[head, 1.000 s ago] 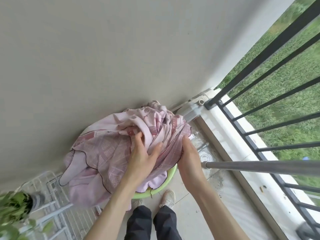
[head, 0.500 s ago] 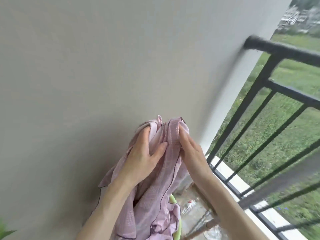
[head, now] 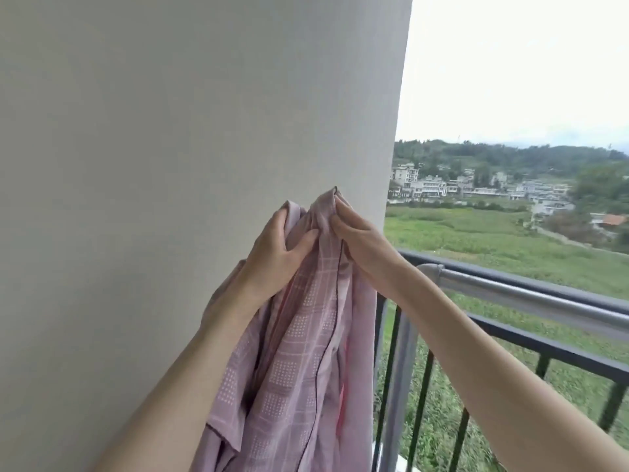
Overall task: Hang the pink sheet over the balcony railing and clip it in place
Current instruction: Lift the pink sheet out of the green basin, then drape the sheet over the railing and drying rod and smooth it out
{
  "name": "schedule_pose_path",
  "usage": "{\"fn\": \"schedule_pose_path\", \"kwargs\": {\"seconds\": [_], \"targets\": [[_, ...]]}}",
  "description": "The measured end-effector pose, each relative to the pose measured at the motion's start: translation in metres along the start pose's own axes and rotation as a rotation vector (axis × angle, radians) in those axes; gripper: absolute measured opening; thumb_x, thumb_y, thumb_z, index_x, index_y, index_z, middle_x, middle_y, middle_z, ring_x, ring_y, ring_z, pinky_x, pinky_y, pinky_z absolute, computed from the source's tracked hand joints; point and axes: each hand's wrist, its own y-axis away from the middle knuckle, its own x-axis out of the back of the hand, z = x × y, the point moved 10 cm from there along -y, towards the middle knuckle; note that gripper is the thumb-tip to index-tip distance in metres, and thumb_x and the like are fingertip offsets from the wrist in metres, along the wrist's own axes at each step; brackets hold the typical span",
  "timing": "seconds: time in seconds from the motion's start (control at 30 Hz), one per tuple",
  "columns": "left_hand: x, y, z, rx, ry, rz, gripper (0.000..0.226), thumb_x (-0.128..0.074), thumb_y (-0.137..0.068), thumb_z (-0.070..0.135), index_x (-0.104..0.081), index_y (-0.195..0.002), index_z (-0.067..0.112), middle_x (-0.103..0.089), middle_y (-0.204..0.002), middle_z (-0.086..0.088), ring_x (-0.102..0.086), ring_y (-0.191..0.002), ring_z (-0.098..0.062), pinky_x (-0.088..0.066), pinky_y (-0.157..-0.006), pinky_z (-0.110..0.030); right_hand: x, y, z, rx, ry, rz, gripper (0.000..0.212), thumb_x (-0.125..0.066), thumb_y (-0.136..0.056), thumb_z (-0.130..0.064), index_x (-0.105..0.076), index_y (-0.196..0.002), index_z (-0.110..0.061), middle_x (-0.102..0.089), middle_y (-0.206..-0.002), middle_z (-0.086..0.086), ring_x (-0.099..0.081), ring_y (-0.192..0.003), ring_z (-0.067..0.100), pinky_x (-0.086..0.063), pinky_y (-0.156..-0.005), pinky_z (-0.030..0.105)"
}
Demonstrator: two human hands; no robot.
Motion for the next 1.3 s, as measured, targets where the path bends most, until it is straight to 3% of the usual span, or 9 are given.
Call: {"fn": "schedule_pose_path", "kwargs": {"seconds": [0.17, 0.27, 0.33, 0.53, 0.73, 0.9, 1.1, 1.2, 1.3], "targets": [[-0.040, -0.037, 0.068, -0.102, 0.058, -0.035, 0.029, -0.055, -0.089, 0.030, -0.052, -0.112, 0.012, -0.061, -0.106, -0.004, -0.058, -0.096, -0.010, -0.042, -0.070, -0.004, 0.069, 0.002, -0.048, -0.005, 0.005, 0.108, 0.040, -0.031, -0.100, -0.009, -0.035, -0.140, -0.007, -0.041, -0.143, 0.015, -0.049, -0.121, 0.022, -0.040, -0.104, 0.038], [-0.073, -0.045, 0.094, -0.153, 0.113, -0.122, 0.026, -0.055, -0.090, 0.023, -0.051, -0.107, 0.004, -0.060, -0.104, -0.018, -0.059, -0.095, -0.024, -0.046, -0.070, -0.017, 0.099, 0.013, -0.052, -0.074, -0.143, 0.122, 0.042, -0.032, -0.101, -0.013, -0.034, -0.142, -0.018, -0.056, -0.118, 0.010, -0.056, -0.088, 0.013, -0.047, -0.080, 0.027], [-0.094, -0.046, 0.099, -0.151, 0.154, -0.182, 0.028, -0.055, -0.090, 0.022, -0.050, -0.107, 0.001, -0.058, -0.106, -0.023, -0.058, -0.098, -0.030, -0.049, -0.073, -0.025, 0.113, 0.022, -0.047, -0.138, -0.196, 0.123, 0.042, -0.033, -0.100, -0.015, -0.034, -0.142, -0.021, -0.057, -0.099, 0.005, -0.054, -0.077, 0.014, -0.046, -0.075, 0.030], [-0.102, -0.053, 0.086, -0.095, 0.199, -0.240, 0.031, -0.056, -0.087, 0.039, -0.055, -0.111, 0.019, -0.066, -0.104, -0.001, -0.064, -0.092, -0.006, -0.052, -0.073, -0.015, 0.118, 0.019, -0.036, -0.216, -0.314, 0.137, 0.045, -0.036, -0.100, -0.013, -0.032, -0.142, -0.027, -0.056, -0.097, 0.005, -0.054, -0.077, 0.013, -0.048, -0.071, 0.028], [-0.102, -0.043, 0.048, -0.006, 0.184, -0.359, 0.028, -0.057, -0.089, 0.033, -0.056, -0.114, 0.022, -0.066, -0.110, -0.001, -0.062, -0.100, -0.007, -0.051, -0.088, -0.028, 0.099, 0.013, -0.007, -0.297, -0.241, 0.135, 0.046, -0.034, -0.100, -0.009, -0.033, -0.140, -0.029, -0.057, -0.101, 0.008, -0.055, -0.078, 0.014, -0.048, -0.084, 0.033], [-0.103, -0.043, 0.060, -0.068, 0.200, -0.390, 0.033, -0.055, -0.090, 0.030, -0.052, -0.122, 0.023, -0.061, -0.118, 0.006, -0.058, -0.107, -0.003, -0.049, -0.086, -0.014, 0.107, 0.017, -0.013, -0.301, -0.269, 0.160, 0.046, -0.035, -0.100, -0.011, -0.033, -0.141, -0.030, -0.056, -0.102, 0.008, -0.054, -0.078, 0.015, -0.048, -0.082, 0.034], [-0.124, -0.052, 0.135, -0.301, 0.224, -0.441, 0.065, -0.050, -0.091, 0.038, -0.017, -0.145, 0.026, -0.018, -0.136, 0.032, -0.022, -0.121, 0.020, -0.022, -0.093, 0.005, 0.162, 0.044, -0.072, -0.149, -0.283, 0.259, 0.037, -0.034, -0.100, -0.020, -0.041, -0.136, -0.029, -0.060, -0.097, 0.002, -0.058, -0.076, 0.014, -0.051, -0.066, 0.030], [-0.153, -0.046, 0.143, -0.367, 0.136, -0.519, 0.068, -0.047, -0.091, 0.042, -0.011, -0.146, 0.026, -0.008, -0.146, 0.027, -0.006, -0.135, 0.009, -0.010, -0.109, -0.011, 0.184, 0.069, -0.062, -0.196, -0.246, 0.351, 0.038, -0.032, -0.101, -0.022, -0.040, -0.137, -0.032, -0.061, -0.101, 0.002, -0.062, -0.074, 0.013, -0.052, -0.062, 0.030], [-0.188, -0.031, 0.109, -0.327, -0.022, -0.613, 0.070, -0.047, -0.089, 0.048, -0.016, -0.147, 0.022, -0.010, -0.154, 0.014, -0.007, -0.141, -0.002, -0.011, -0.117, -0.029, 0.189, 0.093, -0.022, -0.359, -0.195, 0.406, 0.042, -0.031, -0.101, -0.019, -0.032, -0.141, -0.032, -0.061, -0.101, 0.006, -0.060, -0.073, 0.014, -0.050, -0.066, 0.033]]}}
